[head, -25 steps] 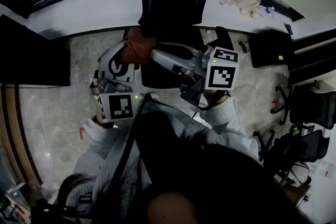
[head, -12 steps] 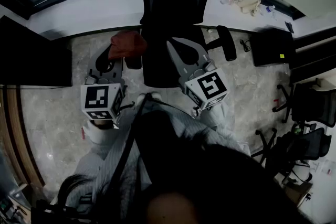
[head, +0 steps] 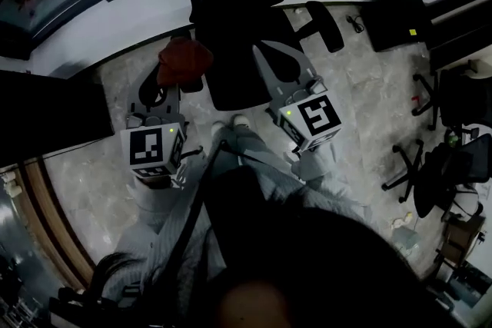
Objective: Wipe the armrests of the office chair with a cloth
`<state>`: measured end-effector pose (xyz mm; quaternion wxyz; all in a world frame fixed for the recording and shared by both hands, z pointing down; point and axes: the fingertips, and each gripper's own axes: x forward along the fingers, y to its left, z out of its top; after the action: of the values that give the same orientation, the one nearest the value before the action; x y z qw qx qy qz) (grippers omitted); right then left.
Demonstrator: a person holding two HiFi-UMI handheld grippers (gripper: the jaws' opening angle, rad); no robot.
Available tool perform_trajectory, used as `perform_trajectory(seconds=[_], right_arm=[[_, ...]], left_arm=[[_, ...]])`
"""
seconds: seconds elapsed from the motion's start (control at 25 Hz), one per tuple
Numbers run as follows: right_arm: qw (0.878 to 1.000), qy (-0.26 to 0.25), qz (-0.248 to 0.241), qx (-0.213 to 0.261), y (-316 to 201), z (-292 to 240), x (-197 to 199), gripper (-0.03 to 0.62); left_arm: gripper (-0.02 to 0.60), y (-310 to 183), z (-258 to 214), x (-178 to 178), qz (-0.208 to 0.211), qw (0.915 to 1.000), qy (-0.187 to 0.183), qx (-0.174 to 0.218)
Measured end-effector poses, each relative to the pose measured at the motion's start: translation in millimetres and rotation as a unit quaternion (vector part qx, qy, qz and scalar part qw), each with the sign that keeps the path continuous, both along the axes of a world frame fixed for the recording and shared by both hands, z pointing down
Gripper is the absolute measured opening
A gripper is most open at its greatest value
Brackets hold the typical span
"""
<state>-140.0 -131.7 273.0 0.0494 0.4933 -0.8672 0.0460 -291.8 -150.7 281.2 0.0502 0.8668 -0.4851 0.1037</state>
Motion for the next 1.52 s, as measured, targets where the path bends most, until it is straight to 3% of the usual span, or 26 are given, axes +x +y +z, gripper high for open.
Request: perform_trajectory(seconds=[0.24,0.4,0.52,0.72,1.0,1.16,1.52], right_arm=[[0.997,-0.023,0.079,-0.002,21,1,78,0.001],[0.994,-0.025,0.108,0.020,37,2,168,0.002],[0.992,-0.022,0.117,0.029,36,8,248,0.002],[0.996,-0.003,0.083,0.032,21,-1,379,0.002],[0.998,0.057,-0.026,-0.008,0,-13,536,0.002],[0.996,0.066,-0.052,-0.031,-3,6,568,0.002],[0.996,0.018,-0.065,-0.054,-26,40,554,0.002]], left_arm=[[0.043,0,-10,57,0.033,0.9990,-0.006,0.031],[0.044,10,-16,128,0.052,0.9971,-0.027,0.049],[0.044,10,-15,194,0.043,0.9967,-0.028,0.062],[0.044,4,-15,321,0.001,0.9976,-0.009,0.068],[0.044,13,-18,481,-0.078,0.9956,0.024,0.046],[0.044,17,13,524,-0.074,0.9972,0.002,0.014],[0.044,-18,59,545,-0.077,0.9965,-0.009,-0.032]])
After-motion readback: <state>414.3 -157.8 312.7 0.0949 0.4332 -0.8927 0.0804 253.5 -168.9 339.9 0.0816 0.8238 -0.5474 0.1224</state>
